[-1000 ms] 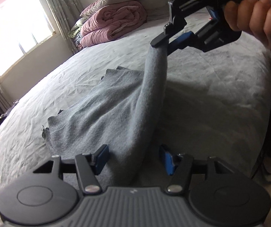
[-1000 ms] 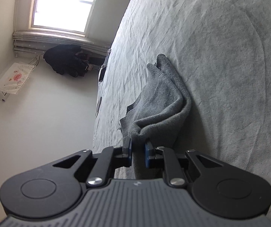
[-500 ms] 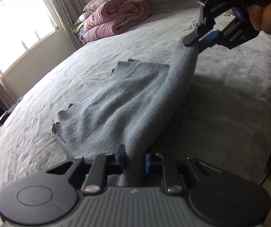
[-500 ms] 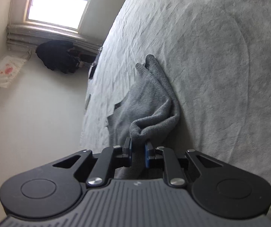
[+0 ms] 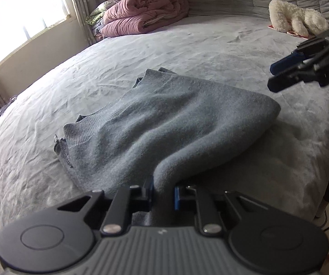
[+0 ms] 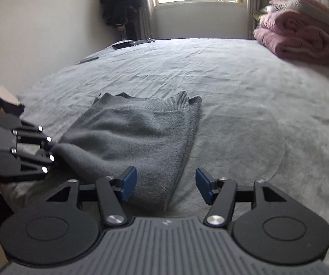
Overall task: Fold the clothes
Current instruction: 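Lift the sweater corner with the right gripper while the left gripper holds the edge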
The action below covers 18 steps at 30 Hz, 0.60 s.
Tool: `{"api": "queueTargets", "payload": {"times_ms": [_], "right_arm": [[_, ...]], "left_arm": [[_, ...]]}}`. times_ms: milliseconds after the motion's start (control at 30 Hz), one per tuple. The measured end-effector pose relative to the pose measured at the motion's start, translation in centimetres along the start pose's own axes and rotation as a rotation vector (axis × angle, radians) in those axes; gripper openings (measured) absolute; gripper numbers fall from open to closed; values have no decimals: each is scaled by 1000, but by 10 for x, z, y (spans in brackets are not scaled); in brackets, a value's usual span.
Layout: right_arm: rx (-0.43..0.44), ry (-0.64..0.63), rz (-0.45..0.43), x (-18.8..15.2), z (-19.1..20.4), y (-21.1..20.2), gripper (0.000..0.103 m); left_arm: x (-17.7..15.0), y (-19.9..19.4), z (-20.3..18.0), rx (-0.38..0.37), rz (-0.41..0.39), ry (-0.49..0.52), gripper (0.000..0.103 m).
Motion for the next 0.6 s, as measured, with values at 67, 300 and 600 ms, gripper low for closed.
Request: {"api": "queueTargets", "payload": {"times_ms": [67, 300, 600], "right_arm": [[-32, -142, 30, -7, 13, 6, 61], [-49, -670, 101, -50, 61, 23, 61], [-186, -926, 81, -56, 49, 42, 53]], "left_arm": [[1, 1, 1, -10, 6, -19, 16], [2, 1, 6, -26, 14, -67, 16], [8, -2, 16, -42, 7, -120, 15]]}}
Point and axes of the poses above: each gripper's, at about its wrist camera, not at the fingertips, and y roughly the way its jaws point, z to its left, x to its top, the point moved 8 cm from there along y, roughly the way its jaws point, and after that the axes turned 10 degrees about x, right-handed, at the moved point
